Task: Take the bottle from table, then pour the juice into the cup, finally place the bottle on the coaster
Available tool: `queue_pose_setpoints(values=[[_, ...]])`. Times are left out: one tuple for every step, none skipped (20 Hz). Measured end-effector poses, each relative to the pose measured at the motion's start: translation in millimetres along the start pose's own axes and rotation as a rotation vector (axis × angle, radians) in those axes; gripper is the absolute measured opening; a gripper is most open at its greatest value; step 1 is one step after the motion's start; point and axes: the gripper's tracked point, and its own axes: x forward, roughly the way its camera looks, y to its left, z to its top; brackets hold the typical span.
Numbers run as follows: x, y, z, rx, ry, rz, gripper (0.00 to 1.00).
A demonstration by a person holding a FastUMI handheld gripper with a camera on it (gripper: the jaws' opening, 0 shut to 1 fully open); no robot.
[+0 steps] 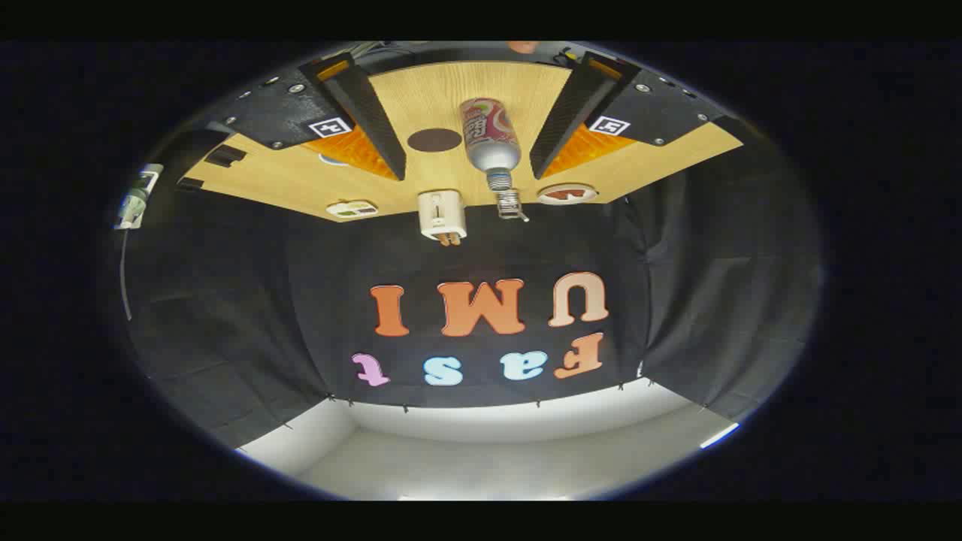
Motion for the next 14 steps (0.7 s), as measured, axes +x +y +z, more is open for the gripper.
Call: queue_pose_setpoints(values=[[-0.3, -2.8, -1.9, -0.005, 0.005, -0.006, 0.99], [-0.1, -5.9, -2.5, -0.014, 0.012, -0.015, 0.99], [0.9, -6.5, -5.8, -0.021, 0.02, -0.019, 0.99], [1.2, -5.1, -5.7, -0.019, 0.022, -0.016, 0.99], [0.7, -1.7, -4.3, -0.015, 0.02, -0.006, 0.98], [1.2, 0.5, -3.7, -0.015, 0.017, -0.003, 0.98], [1.8, -1.3, -3.6, -0.021, 0.016, -0.004, 0.98], [2.1, -1.3, -3.5, -0.028, 0.017, -0.006, 0.98], [2.9, 0.0, -3.2, -0.029, 0.019, -0.002, 0.98], [2.9, 2.1, -3.1, -0.026, 0.019, 0.002, 0.98], [3.6, 3.2, -4.4, -0.023, 0.022, 0.007, 0.99], [4.2, 3.0, -5.8, -0.021, 0.025, 0.007, 0.98], [5.8, 2.7, -7.7, -0.021, 0.029, 0.006, 0.99], [7.1, 2.0, -9.2, -0.02, 0.035, 0.003, 0.98]])
